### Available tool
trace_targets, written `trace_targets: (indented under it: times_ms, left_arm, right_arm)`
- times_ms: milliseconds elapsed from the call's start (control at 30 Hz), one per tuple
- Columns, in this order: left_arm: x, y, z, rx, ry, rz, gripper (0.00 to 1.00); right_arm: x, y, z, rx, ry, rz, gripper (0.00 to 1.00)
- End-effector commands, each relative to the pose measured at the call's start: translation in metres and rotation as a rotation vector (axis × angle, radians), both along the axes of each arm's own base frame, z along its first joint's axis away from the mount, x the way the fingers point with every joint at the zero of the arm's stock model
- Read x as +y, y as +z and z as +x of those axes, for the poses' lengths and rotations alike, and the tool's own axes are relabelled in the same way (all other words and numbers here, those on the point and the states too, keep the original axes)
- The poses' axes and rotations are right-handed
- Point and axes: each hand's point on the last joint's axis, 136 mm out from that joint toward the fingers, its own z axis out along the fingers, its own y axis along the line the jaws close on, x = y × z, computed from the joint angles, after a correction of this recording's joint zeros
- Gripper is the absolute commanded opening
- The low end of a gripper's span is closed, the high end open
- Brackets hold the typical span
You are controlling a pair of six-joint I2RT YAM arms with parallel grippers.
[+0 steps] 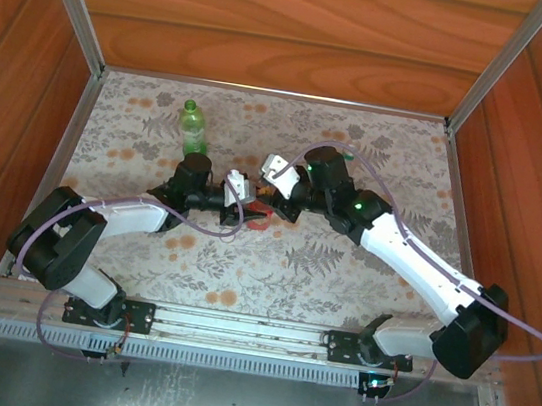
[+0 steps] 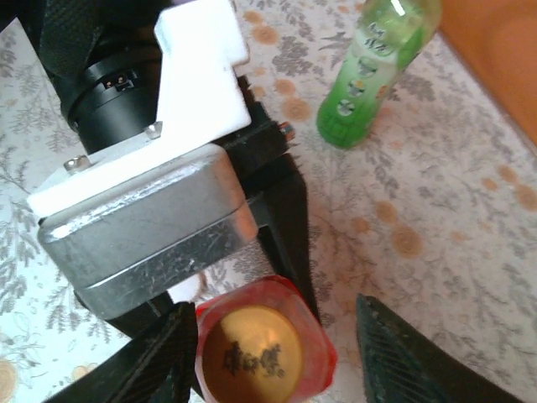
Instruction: Screw on the bottle caps
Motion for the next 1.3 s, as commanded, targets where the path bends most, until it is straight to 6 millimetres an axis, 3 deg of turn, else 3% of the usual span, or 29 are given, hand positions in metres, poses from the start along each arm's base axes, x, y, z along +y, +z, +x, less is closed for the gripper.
trace_targets:
  times_ms: [0,167,367,533,667,967,1267]
  left_arm:
    - [0.0,0.007,-0.006,-0.013,-0.029,-0.017,0.58]
    - [0.0,0.008,-0.005,-0.013,-0.022,-0.018,0.58]
    - [0.001,0.01,-0.004,-0.008,-0.01,-0.021,0.61]
    - [0.005,0.017,-0.002,-0.015,0.022,-0.029,0.75]
    - [0.008,0.02,-0.003,-0.017,0.024,-0.037,0.79]
    - [0.003,0.028,-0.016,0.014,-0.062,-0.073,0.77]
    - [0.002,0.025,-0.015,0.023,-0.063,-0.069,0.62]
  right_arm:
    - [0.005,-0.008,-0.01,0.052,0.07,-0.023,0.48]
    - [0.003,-0.017,-0.008,0.065,0.067,-0.054,0.33]
    - [0.002,-0.012,-0.005,0.065,0.032,-0.022,0.19]
    - [-0.002,0.005,-0.005,0.087,0.004,0.098,0.18]
    - [-0.002,0.025,-0.01,0.136,0.04,0.26,0.18]
    - [-0.002,0.03,-0.018,0.166,0.092,0.337,0.19]
    - [-0.005,0.022,-0.021,0.17,0.109,0.297,0.24]
